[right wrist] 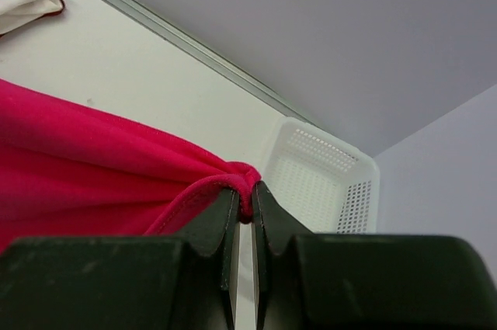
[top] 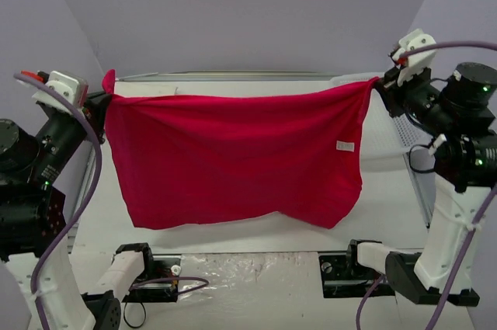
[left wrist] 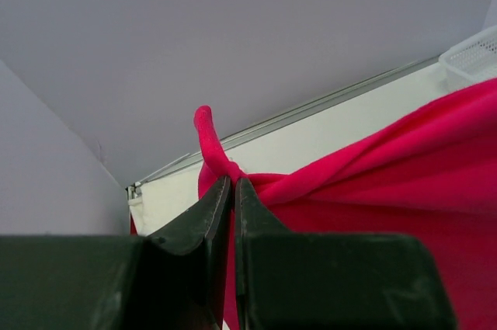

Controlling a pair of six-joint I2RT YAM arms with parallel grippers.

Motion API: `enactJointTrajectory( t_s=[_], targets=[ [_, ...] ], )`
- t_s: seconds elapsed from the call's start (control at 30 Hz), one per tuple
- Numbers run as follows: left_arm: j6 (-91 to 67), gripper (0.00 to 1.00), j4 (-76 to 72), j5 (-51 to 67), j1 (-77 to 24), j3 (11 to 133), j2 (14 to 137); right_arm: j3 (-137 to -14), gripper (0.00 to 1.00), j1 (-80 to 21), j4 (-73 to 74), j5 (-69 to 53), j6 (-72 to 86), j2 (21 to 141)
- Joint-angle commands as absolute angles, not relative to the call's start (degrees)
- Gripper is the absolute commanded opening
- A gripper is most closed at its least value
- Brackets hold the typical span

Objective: Fold and stack the t-shirts
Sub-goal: Flatten out the tshirt

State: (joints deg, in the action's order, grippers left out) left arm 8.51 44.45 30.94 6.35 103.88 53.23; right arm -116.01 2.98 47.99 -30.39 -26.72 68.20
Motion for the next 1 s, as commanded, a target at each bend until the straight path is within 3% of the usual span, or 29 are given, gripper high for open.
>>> enactJointTrajectory(
  t_s=[0.0,0.3,0.33,0.37,0.4,0.43,0.47,0.57,0.7,0.97],
  targets=[
    [8.7,0.02,37.01,27.78,6.77,99.77,59.93,-112.24,0.0,3.43,38.08,-23.83,-24.7,76.54],
    [12.28,0.03,22.25,24.7,2.91,91.67,85.38,-107.49,0.0,2.55,26.91,-16.8,-24.96,99.8],
    [13.61,0.12,21.98,21.56,1.33,92.19,87.95,-107.66,0.0,2.2,26.02,-14.96,-25.22,102.19],
    [15.8,0.36,21.71,20.58,-2.25,93.15,90.5,-109.23,0.25,1.33,25.75,-13.2,-24.88,104.65],
    [17.21,0.8,22.93,19.78,-3.85,94.21,95.31,-110.47,0.55,0.71,26.27,-11.1,-24.79,109.64],
    [17.84,0.88,23.46,16.38,-5.35,95.26,97.36,-111.44,0.72,0.36,26.54,-8.2,-24.7,111.69],
    [18.8,0.97,24.25,15.74,-6.49,97.1,99.21,-112.23,0.74,-1.91,26.46,-6.26,-24.7,113.19],
    [21.79,0.94,24.96,11.52,-10.37,97.39,100.99,-110.84,0.82,-2.29,26.54,-7.29,-24.87,114.61],
    [22.15,0.94,23.91,10.63,-11.78,92.22,93.37,-106.28,0.93,-2.46,27.16,-8.17,-26.53,108.66],
    [22.94,0.94,28.47,7.91,-11.69,82.28,78.86,-93.88,0.91,-3.6,29.0,-11.32,-27.77,95.47]
  ],
)
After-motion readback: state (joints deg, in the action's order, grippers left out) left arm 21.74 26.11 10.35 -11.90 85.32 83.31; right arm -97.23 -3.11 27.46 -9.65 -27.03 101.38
